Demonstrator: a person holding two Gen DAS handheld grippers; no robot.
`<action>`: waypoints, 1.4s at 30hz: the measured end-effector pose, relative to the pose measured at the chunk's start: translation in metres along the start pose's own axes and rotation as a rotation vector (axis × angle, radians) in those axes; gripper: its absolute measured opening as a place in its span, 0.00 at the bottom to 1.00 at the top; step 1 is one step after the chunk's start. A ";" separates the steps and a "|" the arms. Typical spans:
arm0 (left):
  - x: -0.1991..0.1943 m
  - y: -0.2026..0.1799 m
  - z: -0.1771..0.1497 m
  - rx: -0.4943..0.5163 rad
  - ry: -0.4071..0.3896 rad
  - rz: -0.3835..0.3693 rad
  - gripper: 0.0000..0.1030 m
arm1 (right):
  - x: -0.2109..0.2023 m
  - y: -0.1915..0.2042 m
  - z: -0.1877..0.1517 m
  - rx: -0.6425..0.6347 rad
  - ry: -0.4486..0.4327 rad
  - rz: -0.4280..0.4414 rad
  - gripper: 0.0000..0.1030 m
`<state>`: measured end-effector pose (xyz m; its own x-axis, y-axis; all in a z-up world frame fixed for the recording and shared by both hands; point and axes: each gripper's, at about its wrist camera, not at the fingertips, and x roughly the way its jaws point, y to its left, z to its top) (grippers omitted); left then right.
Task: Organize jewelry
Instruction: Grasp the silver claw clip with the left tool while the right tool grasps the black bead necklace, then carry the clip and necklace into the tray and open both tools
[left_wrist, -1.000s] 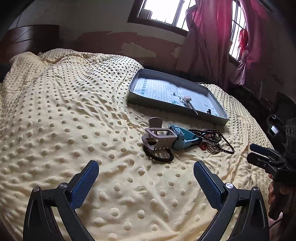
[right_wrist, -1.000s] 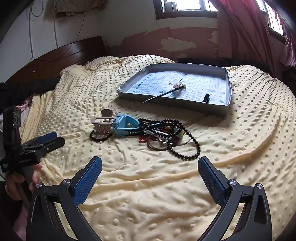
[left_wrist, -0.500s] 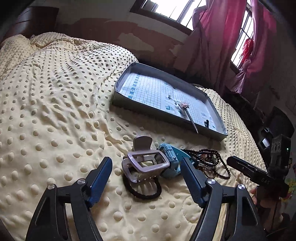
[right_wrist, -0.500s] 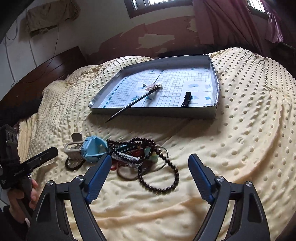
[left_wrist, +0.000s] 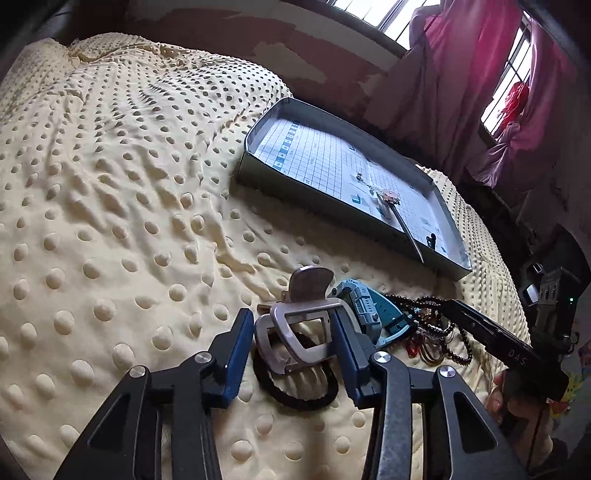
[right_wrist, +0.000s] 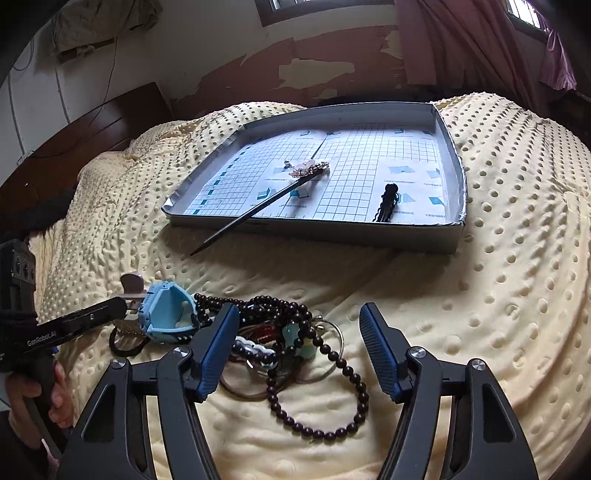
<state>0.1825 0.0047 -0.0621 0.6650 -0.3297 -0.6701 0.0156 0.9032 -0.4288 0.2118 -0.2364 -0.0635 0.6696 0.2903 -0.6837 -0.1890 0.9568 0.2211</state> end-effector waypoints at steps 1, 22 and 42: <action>0.000 0.001 -0.001 -0.007 0.004 0.002 0.32 | 0.002 0.000 0.000 0.005 0.006 0.002 0.54; -0.035 -0.004 -0.021 -0.005 -0.054 -0.061 0.24 | 0.002 -0.005 -0.006 0.055 0.038 0.040 0.16; -0.044 -0.007 -0.026 -0.007 -0.093 -0.130 0.24 | -0.056 0.003 0.000 0.096 -0.152 0.186 0.05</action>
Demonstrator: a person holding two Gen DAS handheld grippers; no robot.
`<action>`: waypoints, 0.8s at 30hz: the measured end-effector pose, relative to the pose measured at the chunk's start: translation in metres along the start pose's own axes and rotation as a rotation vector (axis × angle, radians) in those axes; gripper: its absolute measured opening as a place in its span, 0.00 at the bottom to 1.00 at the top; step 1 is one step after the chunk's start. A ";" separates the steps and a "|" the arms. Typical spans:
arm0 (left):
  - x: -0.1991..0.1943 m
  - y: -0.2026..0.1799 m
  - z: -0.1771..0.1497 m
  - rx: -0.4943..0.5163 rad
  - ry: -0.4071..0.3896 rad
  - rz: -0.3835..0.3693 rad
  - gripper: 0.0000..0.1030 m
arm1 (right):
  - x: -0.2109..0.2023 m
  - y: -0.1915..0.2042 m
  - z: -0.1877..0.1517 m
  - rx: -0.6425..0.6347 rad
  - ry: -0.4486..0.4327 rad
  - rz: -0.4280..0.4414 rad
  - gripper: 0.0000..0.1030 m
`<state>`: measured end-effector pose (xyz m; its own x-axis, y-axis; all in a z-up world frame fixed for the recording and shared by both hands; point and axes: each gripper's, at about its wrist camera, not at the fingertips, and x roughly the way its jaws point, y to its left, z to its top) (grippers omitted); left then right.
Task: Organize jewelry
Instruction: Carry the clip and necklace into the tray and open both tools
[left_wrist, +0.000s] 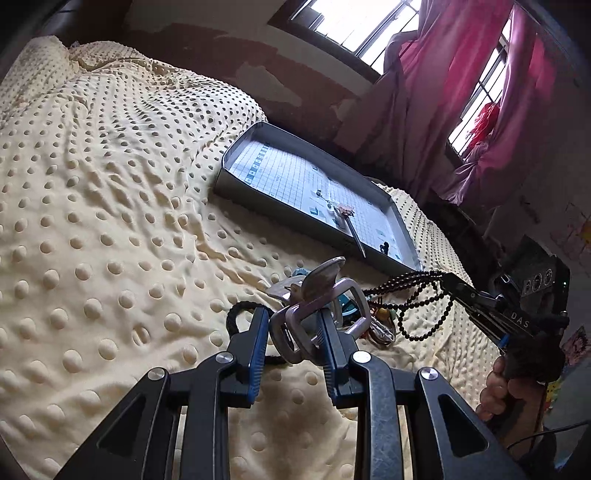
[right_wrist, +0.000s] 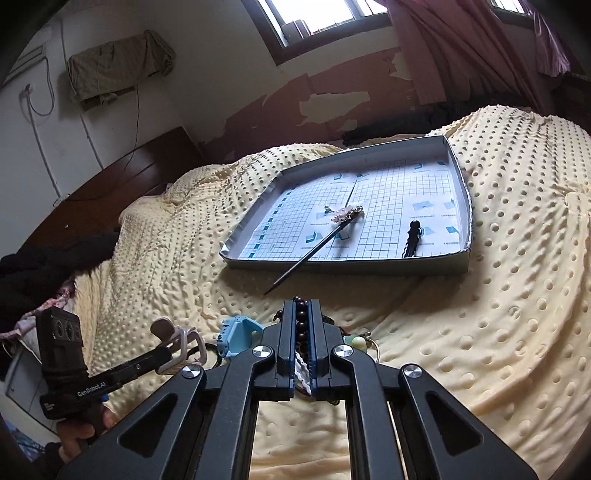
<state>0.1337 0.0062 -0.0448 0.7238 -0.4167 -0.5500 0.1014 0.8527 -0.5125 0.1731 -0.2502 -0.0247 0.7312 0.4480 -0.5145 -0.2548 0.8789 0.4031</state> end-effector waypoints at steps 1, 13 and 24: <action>-0.001 0.000 0.000 0.001 -0.003 -0.002 0.24 | -0.003 0.000 0.001 0.004 -0.015 0.014 0.05; 0.008 -0.022 0.020 -0.032 -0.028 -0.035 0.24 | -0.044 0.010 0.016 -0.031 -0.209 0.065 0.05; 0.071 -0.046 0.102 -0.064 -0.030 0.027 0.24 | 0.009 -0.017 0.070 -0.028 -0.266 -0.038 0.05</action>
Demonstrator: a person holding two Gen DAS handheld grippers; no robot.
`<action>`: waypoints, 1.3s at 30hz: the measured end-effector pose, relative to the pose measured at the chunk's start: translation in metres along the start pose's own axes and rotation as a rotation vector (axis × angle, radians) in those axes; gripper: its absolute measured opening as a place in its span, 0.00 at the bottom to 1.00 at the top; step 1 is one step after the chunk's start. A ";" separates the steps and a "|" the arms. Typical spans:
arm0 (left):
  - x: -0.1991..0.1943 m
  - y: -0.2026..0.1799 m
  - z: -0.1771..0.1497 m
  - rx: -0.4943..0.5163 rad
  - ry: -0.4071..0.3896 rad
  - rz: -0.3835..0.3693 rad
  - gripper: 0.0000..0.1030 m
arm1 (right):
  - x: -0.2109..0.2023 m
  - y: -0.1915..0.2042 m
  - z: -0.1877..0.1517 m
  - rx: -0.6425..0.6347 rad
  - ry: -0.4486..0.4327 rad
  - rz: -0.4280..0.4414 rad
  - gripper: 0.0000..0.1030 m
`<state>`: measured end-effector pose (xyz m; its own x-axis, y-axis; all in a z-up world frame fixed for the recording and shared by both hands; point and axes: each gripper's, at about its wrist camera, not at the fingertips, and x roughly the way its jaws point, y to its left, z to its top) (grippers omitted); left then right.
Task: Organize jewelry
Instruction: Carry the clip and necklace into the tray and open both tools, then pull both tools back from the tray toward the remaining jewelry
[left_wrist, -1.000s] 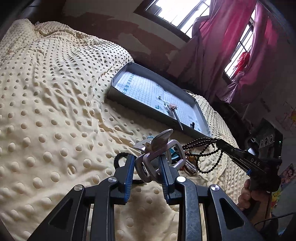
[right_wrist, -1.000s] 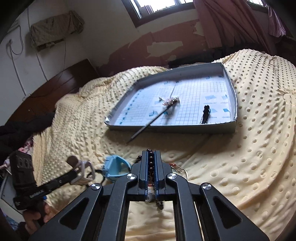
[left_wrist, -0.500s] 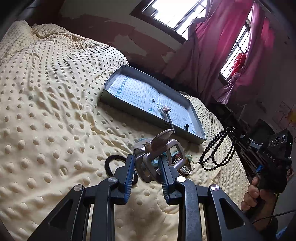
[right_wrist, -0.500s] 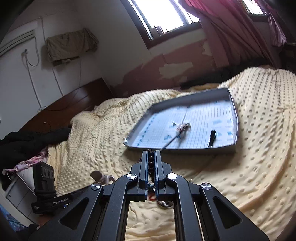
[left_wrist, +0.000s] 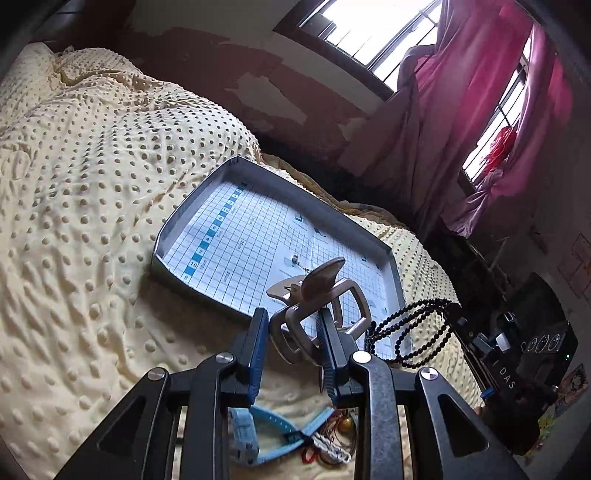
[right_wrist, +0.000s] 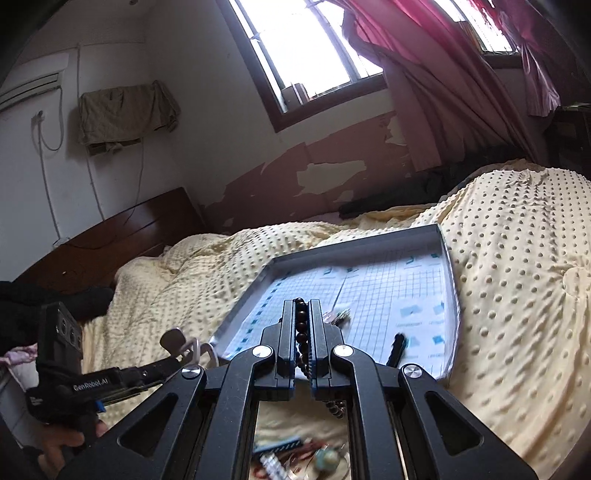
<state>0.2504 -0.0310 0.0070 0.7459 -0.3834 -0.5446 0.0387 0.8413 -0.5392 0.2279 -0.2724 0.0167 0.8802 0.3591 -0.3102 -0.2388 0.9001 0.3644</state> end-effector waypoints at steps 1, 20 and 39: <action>0.010 -0.001 0.004 -0.002 0.008 0.014 0.24 | 0.006 -0.004 0.002 0.003 0.005 -0.004 0.05; 0.083 -0.021 -0.010 0.016 0.106 0.123 0.24 | 0.043 -0.076 -0.015 0.096 0.143 -0.122 0.05; 0.010 -0.052 -0.026 0.153 -0.068 0.134 1.00 | -0.011 -0.062 -0.010 -0.047 0.103 -0.187 0.67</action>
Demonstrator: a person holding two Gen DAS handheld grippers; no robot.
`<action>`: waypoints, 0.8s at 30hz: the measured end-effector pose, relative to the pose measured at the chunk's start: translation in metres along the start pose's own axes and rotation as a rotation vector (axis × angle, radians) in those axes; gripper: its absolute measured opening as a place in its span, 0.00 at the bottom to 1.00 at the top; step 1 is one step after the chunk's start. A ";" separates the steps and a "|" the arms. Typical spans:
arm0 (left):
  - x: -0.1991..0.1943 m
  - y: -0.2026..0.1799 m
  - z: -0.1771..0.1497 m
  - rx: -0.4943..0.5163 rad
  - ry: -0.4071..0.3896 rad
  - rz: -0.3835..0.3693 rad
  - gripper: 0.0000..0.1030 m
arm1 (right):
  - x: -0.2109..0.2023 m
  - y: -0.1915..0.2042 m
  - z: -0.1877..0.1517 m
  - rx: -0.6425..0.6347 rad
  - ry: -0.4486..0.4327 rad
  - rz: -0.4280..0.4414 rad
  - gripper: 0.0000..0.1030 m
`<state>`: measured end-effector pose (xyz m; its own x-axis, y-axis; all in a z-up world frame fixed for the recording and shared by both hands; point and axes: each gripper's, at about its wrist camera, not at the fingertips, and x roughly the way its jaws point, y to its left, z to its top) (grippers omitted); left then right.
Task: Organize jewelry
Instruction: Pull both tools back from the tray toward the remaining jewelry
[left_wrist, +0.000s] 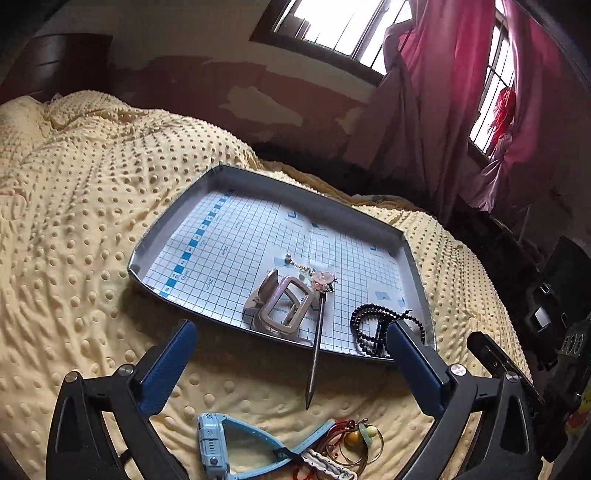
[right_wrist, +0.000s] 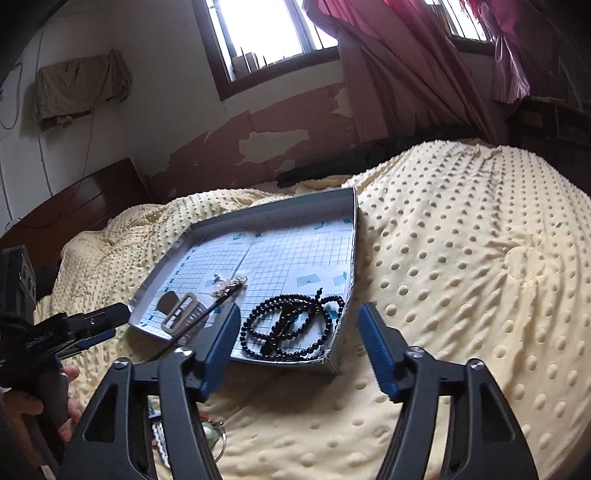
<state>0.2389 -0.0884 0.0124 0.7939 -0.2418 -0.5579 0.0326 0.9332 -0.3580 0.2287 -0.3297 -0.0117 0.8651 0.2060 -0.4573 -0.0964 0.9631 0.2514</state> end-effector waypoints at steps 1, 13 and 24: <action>-0.009 -0.001 -0.001 0.011 -0.022 0.005 1.00 | -0.007 0.003 0.001 -0.014 -0.014 0.002 0.74; -0.122 0.013 -0.013 0.043 -0.198 0.047 1.00 | -0.087 0.063 -0.001 -0.150 -0.144 0.116 0.99; -0.179 0.029 -0.052 0.124 -0.248 0.066 1.00 | -0.148 0.089 -0.039 -0.109 -0.152 0.153 0.99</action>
<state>0.0658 -0.0318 0.0632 0.9204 -0.1209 -0.3718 0.0375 0.9739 -0.2239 0.0726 -0.2678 0.0449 0.8999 0.3301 -0.2849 -0.2771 0.9374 0.2108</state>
